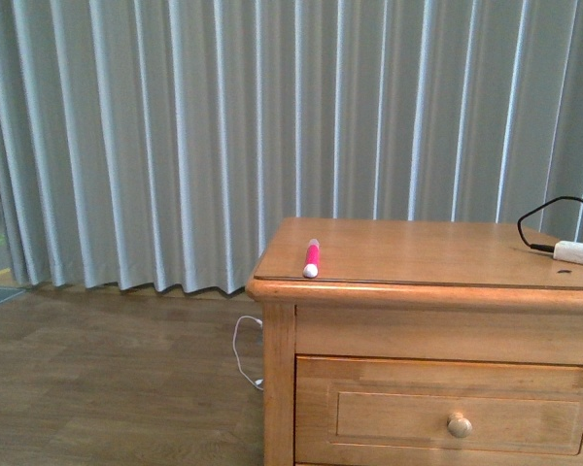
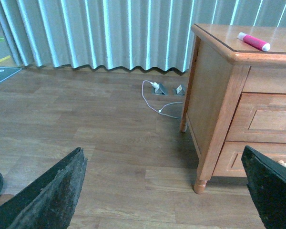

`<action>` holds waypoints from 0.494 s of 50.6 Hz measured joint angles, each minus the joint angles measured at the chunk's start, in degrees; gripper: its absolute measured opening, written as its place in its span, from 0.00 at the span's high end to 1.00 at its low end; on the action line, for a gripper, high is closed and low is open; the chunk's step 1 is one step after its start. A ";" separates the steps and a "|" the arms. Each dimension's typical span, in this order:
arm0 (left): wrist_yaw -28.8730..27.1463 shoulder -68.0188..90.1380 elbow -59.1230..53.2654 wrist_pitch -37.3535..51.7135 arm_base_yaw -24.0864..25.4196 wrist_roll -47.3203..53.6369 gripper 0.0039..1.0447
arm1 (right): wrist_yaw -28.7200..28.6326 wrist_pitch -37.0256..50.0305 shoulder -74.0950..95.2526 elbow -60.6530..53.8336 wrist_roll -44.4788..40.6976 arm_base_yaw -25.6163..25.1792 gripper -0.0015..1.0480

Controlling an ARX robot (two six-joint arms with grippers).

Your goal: Place pink marker in drawer with both arms

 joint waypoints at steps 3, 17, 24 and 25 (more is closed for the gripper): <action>0.00 0.00 0.00 0.00 0.00 0.00 0.06 | 0.00 0.00 0.00 0.00 0.00 0.00 0.09; 0.00 0.00 0.00 0.00 0.00 0.02 0.06 | 0.00 0.00 0.00 0.00 0.00 0.00 0.09; 0.00 0.00 0.00 0.00 0.00 0.00 0.06 | 0.00 0.00 0.00 0.00 0.00 0.00 0.09; 0.00 0.00 0.00 0.00 0.00 0.00 0.06 | 0.00 0.00 0.00 0.00 0.00 0.00 0.09</action>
